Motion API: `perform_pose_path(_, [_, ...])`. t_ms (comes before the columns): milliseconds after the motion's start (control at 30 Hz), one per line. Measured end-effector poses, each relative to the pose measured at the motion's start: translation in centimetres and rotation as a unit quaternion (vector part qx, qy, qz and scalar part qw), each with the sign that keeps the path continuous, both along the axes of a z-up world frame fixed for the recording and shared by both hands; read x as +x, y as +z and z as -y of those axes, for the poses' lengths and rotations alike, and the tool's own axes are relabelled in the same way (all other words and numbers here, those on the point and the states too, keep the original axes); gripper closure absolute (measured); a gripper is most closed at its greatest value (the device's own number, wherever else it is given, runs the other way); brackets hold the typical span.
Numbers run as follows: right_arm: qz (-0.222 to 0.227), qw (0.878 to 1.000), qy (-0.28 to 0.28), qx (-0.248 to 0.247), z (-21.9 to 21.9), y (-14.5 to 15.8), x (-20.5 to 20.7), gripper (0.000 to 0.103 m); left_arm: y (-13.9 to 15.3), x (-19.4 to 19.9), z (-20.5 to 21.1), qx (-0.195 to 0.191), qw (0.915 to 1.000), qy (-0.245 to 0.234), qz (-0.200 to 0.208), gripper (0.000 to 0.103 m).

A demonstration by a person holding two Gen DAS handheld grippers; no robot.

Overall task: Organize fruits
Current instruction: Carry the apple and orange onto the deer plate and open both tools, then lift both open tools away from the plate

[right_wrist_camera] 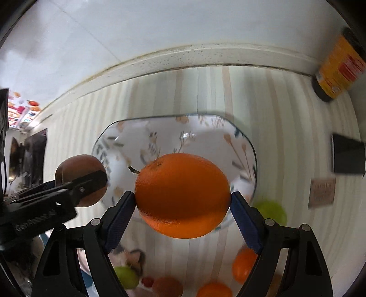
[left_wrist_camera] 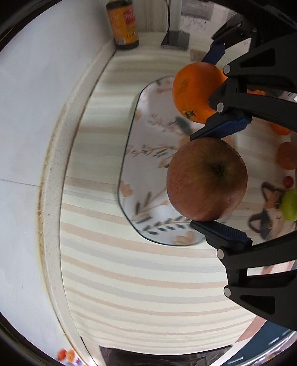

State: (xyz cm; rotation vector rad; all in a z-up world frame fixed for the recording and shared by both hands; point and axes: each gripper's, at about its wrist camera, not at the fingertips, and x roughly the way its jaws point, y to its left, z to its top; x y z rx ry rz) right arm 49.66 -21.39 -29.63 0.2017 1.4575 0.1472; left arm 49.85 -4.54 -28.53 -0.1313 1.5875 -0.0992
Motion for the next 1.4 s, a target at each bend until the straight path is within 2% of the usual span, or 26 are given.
perform_pose_path(133, [-0.034,0.999,0.014,-0.021,-0.7,-1.8,2.7,0.017,-3.0,2.3,0.6,0.012,0.9991,-0.012,-0.038,0.039])
perform_pose_path(367, [-0.05,0.998,0.021,-0.036,-0.7,-2.9,4.3,0.017,-4.7,3.3,0.7,0.008,0.9974,-0.016,-0.069,0.038])
perform_pose_path(533, [-0.068,0.997,0.025,-0.032,-0.4,-2.9,5.3,0.016,-5.4,3.9,1.1,0.024,0.9965,-0.019,-0.078,0.038])
perform_pose_path(633, [-0.074,0.997,0.02,-0.02,-0.1,-2.7,5.8,0.016,-5.2,4.0,0.7,0.016,0.997,-0.009,-0.075,0.038])
perform_pose_path(667, [-0.072,0.997,0.018,-0.014,0.1,-2.5,5.9,0.013,-4.9,4.3,0.3,0.015,0.9971,-0.007,-0.075,0.038])
perform_pose_path(700, [-0.069,0.997,0.014,-0.012,0.4,-2.2,5.9,0.01,-4.9,4.7,0.1,0.016,0.9972,-0.007,-0.073,0.033])
perform_pose_path(733, [-0.065,0.998,0.014,-0.014,0.5,-1.8,5.8,0.009,-4.6,5.0,0.1,0.023,0.9976,-0.006,-0.065,0.021])
perform_pose_path(800, [-0.058,0.998,0.017,-0.019,0.9,-1.2,5.3,0.006,-3.3,5.2,-0.6,0.029,0.9983,-0.005,-0.05,0.011])
perform_pose_path(1000, [-0.054,0.997,0.026,-0.046,2.2,0.9,2.4,0.005,0.3,2.9,-1.8,0.036,0.9993,0.001,-0.01,0.011])
perform_pose_path(1267, [-0.018,0.998,0.02,-0.058,1.8,3.5,-3.0,0.005,4.6,-3.6,-2.3,0.057,0.9973,-0.001,0.047,0.011])
perform_pose_path(1400, [0.001,0.998,0.007,-0.06,1.3,4.6,-5.4,0.005,6.8,-7.0,-2.0,0.053,0.9952,0.002,0.082,0.011])
